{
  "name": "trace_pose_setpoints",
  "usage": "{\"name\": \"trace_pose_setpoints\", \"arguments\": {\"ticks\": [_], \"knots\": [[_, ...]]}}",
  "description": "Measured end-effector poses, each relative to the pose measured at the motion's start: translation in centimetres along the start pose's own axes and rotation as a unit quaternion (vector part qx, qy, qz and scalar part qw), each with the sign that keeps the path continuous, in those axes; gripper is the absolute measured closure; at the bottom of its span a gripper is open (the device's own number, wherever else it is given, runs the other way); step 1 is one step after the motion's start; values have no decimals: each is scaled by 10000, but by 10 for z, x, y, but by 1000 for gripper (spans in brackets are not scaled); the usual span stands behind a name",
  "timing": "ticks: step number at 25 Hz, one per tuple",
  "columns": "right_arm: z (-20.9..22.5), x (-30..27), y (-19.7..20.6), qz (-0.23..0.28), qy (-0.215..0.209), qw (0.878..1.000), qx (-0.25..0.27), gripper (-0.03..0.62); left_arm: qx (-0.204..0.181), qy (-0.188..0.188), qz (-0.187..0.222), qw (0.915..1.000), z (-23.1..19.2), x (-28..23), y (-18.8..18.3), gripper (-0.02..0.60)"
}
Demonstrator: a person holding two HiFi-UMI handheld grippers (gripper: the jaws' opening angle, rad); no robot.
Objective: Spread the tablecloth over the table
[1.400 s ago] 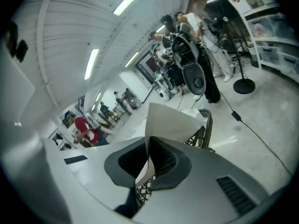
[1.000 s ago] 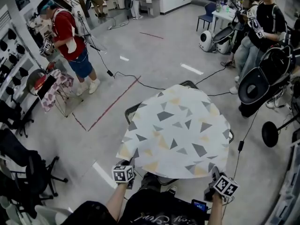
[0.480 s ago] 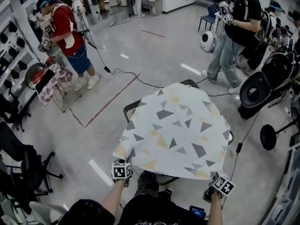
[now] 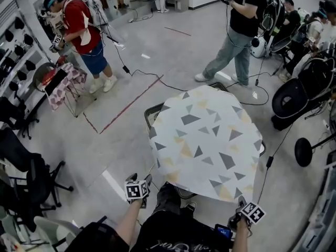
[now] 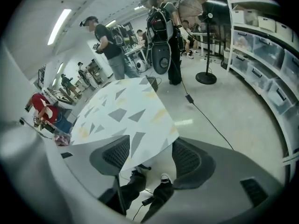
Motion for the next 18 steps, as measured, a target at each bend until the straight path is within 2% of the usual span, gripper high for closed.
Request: {"name": "trace_pose_setpoints", "arguments": {"ticks": [5,9,11,14,18], "knots": [[4,16,-4,275,-144,9995,-58,315,-283,570,-15,9980,22,15,13,272],[3,41,-25,809,-74,9967,17,334,-267,1035,318,9938,48,36,5,273],[-4,53,-36,1044,-352,9939,18,341,-296,1284,549,9898,61,49,-4,279],[-28,66,-49,1266,-929,9875,114,367,-556,1662,802,9813,83,66,-18,315],[-81,82,-62,1396,-1692,9726,768,390,-888,2007,1068,9698,109,89,-36,357]]}}
Point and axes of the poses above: the fingertips, and each gripper's own axes: x backward along the fingers, z to its right, y out of its underside, the point moved 6 cm from there along x, backward along the fingers, and after that the axes turned 9 degrees about x, right-handed, at the moved point
